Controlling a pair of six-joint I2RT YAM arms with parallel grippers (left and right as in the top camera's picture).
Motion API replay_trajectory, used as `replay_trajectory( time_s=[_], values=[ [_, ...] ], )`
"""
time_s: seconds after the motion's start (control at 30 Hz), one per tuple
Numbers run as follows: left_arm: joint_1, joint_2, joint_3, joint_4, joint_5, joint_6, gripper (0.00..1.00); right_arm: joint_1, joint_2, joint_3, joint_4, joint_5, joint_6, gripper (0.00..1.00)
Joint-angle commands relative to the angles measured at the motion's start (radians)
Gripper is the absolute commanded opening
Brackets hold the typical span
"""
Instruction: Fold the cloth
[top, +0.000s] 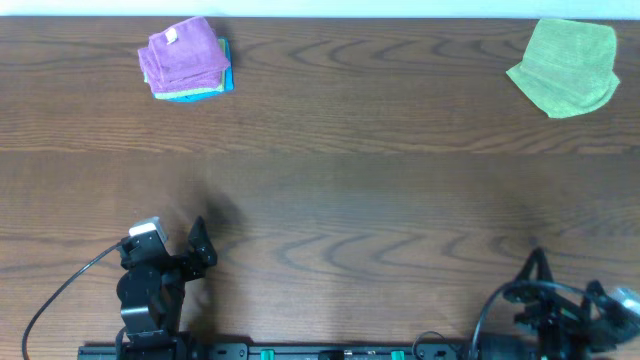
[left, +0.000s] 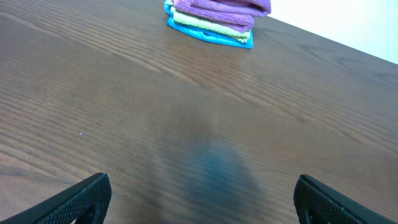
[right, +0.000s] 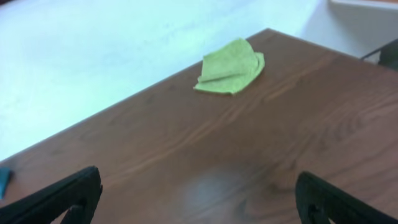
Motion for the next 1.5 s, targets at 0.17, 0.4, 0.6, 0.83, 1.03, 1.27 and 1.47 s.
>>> replay_trajectory(
  time_s=[0.17, 0.4, 0.6, 0.83, 1.03, 1.27, 1.47],
  values=[
    [-0.002, -0.009, -0.021, 0.0, 0.006, -0.001, 0.95, 0.045, -0.008, -0.189, 0.163, -0.02, -0.018, 0.99],
    [-0.002, -0.009, -0.021, 0.0, 0.006, -0.001, 0.95, 0.047, -0.009, -0.309, 0.245, -0.028, -0.018, 0.99],
    [-0.002, -0.009, -0.021, 0.0, 0.006, -0.001, 0.95, 0.047, -0.026, -0.383, 0.271, -0.028, -0.018, 0.99],
    [-0.002, -0.009, -0.021, 0.0, 0.006, -0.001, 0.95, 0.047, -0.026, -0.454, 0.279, -0.032, -0.017, 0.99],
    [-0.002, -0.009, -0.021, 0.0, 0.006, -0.001, 0.95, 0.047, -0.026, -0.527, 0.28, -0.043, -0.017, 0.99],
    [-0.002, -0.009, -0.021, 0.0, 0.006, -0.001, 0.95, 0.047, -0.026, -0.569, 0.276, -0.045, -0.019, 0.99],
    [-0.002, -0.009, -0.021, 0.0, 0.006, -0.001, 0.95, 0.047, -0.026, -0.569, 0.276, -0.043, -0.025, 0.99]
  ],
)
